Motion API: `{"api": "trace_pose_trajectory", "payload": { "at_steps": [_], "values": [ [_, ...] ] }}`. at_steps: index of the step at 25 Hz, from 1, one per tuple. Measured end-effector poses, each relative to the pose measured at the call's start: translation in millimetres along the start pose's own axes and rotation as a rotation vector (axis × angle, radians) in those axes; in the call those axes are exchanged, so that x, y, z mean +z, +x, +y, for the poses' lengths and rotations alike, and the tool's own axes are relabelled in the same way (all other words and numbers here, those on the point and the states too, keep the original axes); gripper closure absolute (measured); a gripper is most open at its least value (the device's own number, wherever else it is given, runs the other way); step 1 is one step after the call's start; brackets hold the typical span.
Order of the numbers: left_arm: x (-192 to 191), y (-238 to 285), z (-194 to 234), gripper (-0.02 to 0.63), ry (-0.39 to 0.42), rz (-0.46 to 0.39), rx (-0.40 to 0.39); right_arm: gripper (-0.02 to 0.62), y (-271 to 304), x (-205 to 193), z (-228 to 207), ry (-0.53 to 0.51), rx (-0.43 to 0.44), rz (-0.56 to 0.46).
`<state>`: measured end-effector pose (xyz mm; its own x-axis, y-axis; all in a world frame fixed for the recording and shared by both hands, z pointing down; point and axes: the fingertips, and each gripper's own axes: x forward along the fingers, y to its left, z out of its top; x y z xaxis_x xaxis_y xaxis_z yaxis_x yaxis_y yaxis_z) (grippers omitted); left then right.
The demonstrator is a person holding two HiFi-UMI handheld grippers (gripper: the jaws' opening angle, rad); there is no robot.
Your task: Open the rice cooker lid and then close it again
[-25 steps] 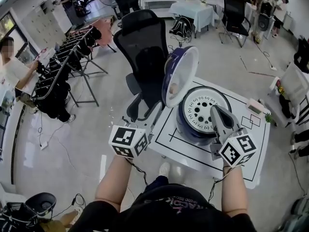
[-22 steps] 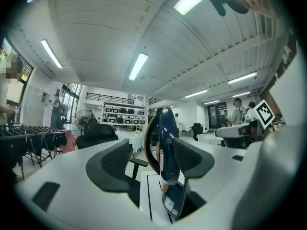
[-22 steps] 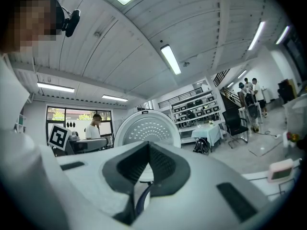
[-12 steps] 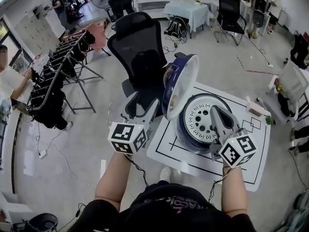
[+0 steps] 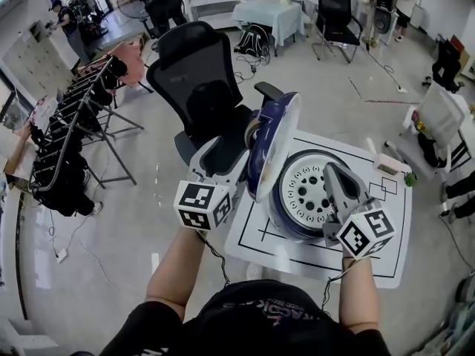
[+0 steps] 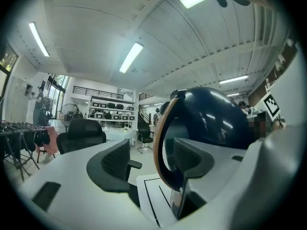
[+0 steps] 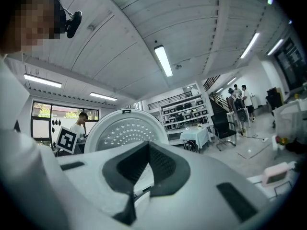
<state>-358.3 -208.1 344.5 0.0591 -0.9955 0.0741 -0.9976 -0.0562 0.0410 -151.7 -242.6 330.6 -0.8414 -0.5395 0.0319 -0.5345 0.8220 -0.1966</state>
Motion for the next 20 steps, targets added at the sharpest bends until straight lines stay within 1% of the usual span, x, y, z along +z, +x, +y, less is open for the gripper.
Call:
{"api": "trace_pose_trajectory", "payload": {
  "at_steps": [6,13,17,20],
  "values": [
    [-3,28,-3,0.325,0.023,0.015,-0.073,0.594,0,1,-10,-0.002,-0.067,-0.012],
    [-8,54,-6,0.329,0.058,0.03,-0.133,0.594,-2,-4,-19,0.003,-0.133,-0.018],
    [-7,61,-10,0.352,0.072,0.034,-0.176,0.594,-1,-8,-21,0.011,-0.155,-0.021],
    [-5,65,-13,0.374,0.117,0.034,-0.199,0.594,2,-8,-22,0.012,-0.162,-0.023]
  ]
}}
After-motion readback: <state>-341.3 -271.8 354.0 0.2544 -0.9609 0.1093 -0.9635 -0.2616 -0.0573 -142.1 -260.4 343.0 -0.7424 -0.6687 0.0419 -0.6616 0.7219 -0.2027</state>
